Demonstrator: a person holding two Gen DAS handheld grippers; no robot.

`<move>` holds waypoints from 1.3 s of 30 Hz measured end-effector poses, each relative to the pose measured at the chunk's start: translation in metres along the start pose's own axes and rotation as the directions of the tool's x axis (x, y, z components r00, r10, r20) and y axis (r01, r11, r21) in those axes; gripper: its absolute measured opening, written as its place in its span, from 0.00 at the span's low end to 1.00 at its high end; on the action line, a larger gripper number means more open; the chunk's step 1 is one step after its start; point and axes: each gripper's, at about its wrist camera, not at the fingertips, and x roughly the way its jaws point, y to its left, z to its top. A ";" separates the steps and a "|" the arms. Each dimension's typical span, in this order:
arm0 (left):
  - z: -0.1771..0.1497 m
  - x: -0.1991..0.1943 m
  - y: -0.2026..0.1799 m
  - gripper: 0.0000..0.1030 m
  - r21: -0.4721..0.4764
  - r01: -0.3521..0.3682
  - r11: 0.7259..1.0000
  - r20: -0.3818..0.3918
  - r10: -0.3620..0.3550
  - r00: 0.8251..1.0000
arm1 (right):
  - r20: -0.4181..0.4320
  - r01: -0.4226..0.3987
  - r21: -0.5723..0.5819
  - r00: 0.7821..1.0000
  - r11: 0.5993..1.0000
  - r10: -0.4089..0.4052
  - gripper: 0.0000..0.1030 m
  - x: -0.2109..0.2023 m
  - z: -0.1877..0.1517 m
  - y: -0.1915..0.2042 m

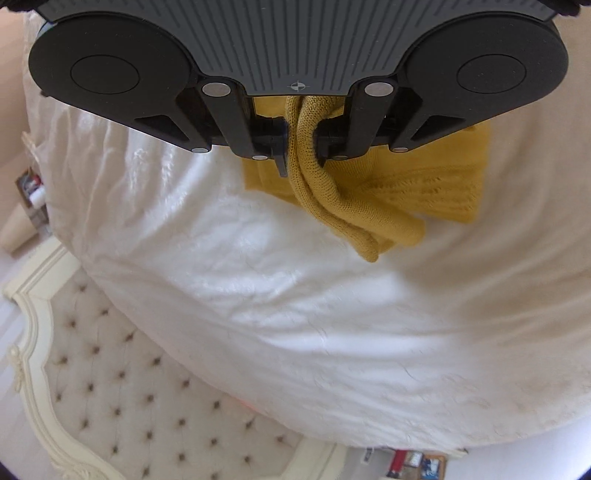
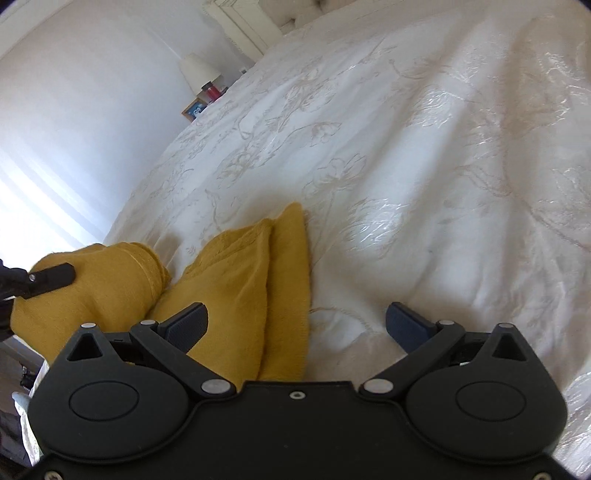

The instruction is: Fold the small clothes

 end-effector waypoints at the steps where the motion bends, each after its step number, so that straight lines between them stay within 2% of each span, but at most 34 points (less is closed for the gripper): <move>1: -0.005 0.010 -0.006 0.09 0.019 -0.003 1.000 -0.015 0.003 1.000 | 0.008 0.004 0.012 1.000 1.000 -0.004 0.99 -0.001 0.000 -0.003; 3: -0.013 0.024 -0.016 0.11 0.053 0.005 0.999 -0.032 -0.003 0.999 | 0.023 0.010 0.029 1.000 1.000 -0.011 0.99 -0.004 0.002 -0.007; 4: -0.017 0.027 -0.022 0.11 0.074 0.026 0.997 -0.042 -0.023 0.999 | 0.033 0.015 0.036 0.999 0.999 -0.016 0.99 -0.005 0.003 -0.009; 6: -0.019 0.030 -0.033 0.18 0.101 0.072 0.992 -0.042 -0.068 0.997 | 0.052 0.027 0.047 0.998 0.999 -0.029 0.99 -0.008 0.003 -0.011; 7: -0.019 0.028 -0.038 0.19 0.112 0.099 0.989 -0.035 -0.096 0.995 | 0.061 0.033 0.054 0.997 0.998 -0.036 0.99 -0.009 0.004 -0.012; 9: -0.016 0.019 -0.047 0.22 0.131 0.135 0.982 -0.003 -0.136 0.991 | 0.081 0.046 0.065 0.995 0.997 -0.051 0.99 -0.012 0.005 -0.014; 12: -0.011 -0.005 -0.049 0.31 0.163 0.135 0.977 0.081 -0.150 0.985 | 0.132 0.049 0.062 0.990 0.997 -0.057 0.99 -0.021 0.007 -0.014; 15: -0.016 -0.022 -0.043 0.33 0.209 0.066 0.976 0.136 -0.096 0.986 | 0.179 -0.020 0.069 0.984 0.997 0.007 0.99 -0.029 0.009 -0.013; 17: -0.024 -0.025 -0.036 0.34 0.254 -0.044 0.966 0.156 0.003 0.988 | 0.190 -0.072 0.075 0.980 0.995 0.057 0.99 -0.029 0.009 -0.011; 20: -0.040 -0.026 -0.019 0.34 0.285 -0.182 0.941 0.184 0.132 0.974 | 0.184 -0.090 0.079 0.980 0.993 0.075 0.99 -0.026 0.010 -0.008; 23: -0.051 -0.024 0.003 0.35 0.226 -0.199 0.953 0.151 0.168 0.974 | 0.180 -0.091 0.075 0.981 0.993 0.076 0.99 -0.025 0.011 -0.008; 25: -0.055 -0.020 0.017 0.35 0.172 -0.166 0.971 0.100 0.151 0.984 | 0.182 -0.106 0.080 0.979 0.991 0.090 0.99 -0.025 0.012 -0.008; 26: -0.057 -0.017 0.022 0.35 0.154 -0.127 0.980 0.061 0.119 0.991 | 0.180 -0.112 0.084 0.979 0.990 0.096 0.99 -0.024 0.011 -0.008; 28: -0.065 -0.009 0.027 0.35 0.126 -0.016 0.992 -0.016 0.018 1.000 | 0.171 -0.122 0.088 0.980 0.989 0.105 0.99 -0.023 0.010 -0.009; 29: -0.071 -0.006 0.025 0.35 0.124 0.047 0.991 -0.042 -0.043 0.998 | 0.165 -0.122 0.087 0.981 0.989 0.106 0.99 -0.022 0.010 -0.009; 31: -0.083 -0.007 0.014 0.35 0.171 0.142 0.975 -0.068 -0.132 0.989 | 0.154 -0.123 0.077 0.982 0.989 0.110 0.99 -0.020 0.009 -0.007; 34: -0.106 -0.007 -0.009 0.40 0.297 0.250 0.922 -0.149 -0.213 0.965 | 0.142 -0.158 0.073 0.979 0.985 0.147 0.99 -0.018 0.009 -0.006; 35: -0.113 -0.008 -0.014 0.42 0.339 0.257 0.905 -0.162 -0.213 0.963 | 0.139 -0.179 0.080 0.976 0.981 0.167 0.99 -0.017 0.009 -0.006; 37: -0.126 -0.011 -0.022 0.42 0.409 0.232 0.882 -0.160 -0.181 0.970 | 0.126 -0.226 0.098 0.969 0.969 0.213 0.99 -0.015 0.007 -0.006; 39: -0.137 -0.015 -0.022 0.42 0.439 0.213 0.873 -0.144 -0.166 0.976 | 0.107 -0.260 0.096 0.962 0.961 0.250 0.99 -0.014 0.007 -0.003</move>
